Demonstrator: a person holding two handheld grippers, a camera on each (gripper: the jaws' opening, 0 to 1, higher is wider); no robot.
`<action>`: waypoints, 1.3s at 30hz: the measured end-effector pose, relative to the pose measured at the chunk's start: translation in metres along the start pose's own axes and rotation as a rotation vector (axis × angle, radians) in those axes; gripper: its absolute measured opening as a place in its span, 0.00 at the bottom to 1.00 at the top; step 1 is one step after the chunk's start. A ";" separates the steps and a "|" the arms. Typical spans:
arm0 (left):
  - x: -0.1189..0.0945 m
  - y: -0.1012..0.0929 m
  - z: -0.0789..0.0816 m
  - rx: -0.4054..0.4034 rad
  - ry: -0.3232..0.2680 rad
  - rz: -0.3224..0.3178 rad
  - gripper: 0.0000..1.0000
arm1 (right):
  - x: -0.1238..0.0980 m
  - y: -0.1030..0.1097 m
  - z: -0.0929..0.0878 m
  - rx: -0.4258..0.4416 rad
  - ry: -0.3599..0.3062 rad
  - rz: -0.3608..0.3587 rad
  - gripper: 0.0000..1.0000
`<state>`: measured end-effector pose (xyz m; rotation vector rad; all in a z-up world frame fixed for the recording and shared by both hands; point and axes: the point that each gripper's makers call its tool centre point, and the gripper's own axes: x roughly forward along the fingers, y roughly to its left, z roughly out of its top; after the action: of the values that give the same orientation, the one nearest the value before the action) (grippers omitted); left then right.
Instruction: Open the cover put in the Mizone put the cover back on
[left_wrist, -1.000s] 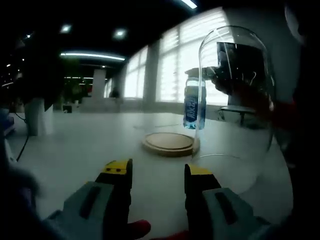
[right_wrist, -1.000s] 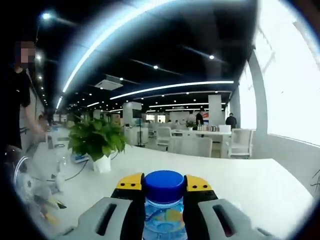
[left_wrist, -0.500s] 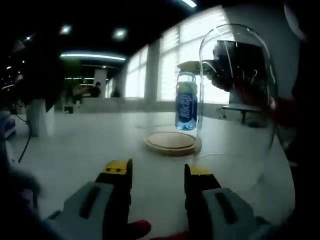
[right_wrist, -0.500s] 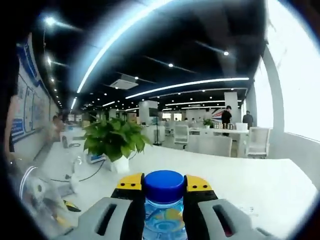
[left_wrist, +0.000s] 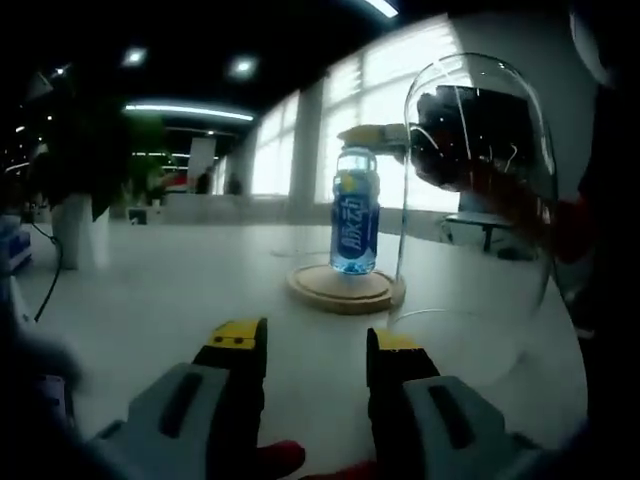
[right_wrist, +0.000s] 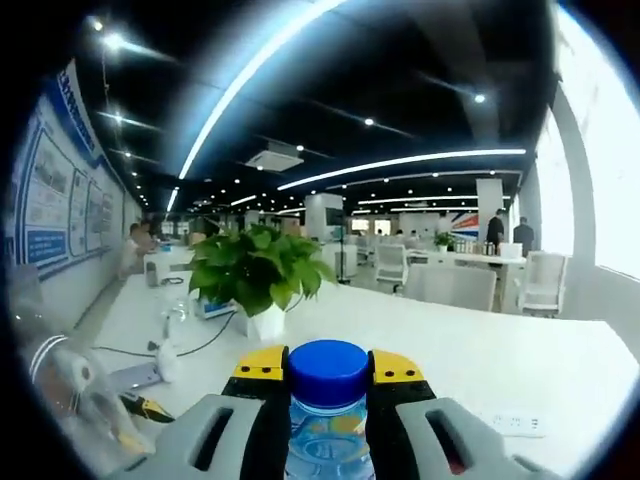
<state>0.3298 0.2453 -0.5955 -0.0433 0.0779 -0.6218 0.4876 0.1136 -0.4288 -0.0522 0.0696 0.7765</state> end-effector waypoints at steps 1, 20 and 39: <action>0.000 0.000 0.000 0.001 0.000 0.000 0.32 | 0.001 0.001 -0.001 0.008 0.000 0.002 0.21; 0.000 0.002 0.000 -0.006 0.000 -0.006 0.37 | 0.006 0.008 -0.008 0.027 0.001 0.021 0.21; 0.001 0.000 0.000 -0.003 -0.002 -0.013 0.37 | 0.001 0.005 -0.010 0.061 -0.048 0.028 0.23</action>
<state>0.3303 0.2447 -0.5952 -0.0473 0.0768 -0.6348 0.4845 0.1174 -0.4388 0.0253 0.0481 0.8024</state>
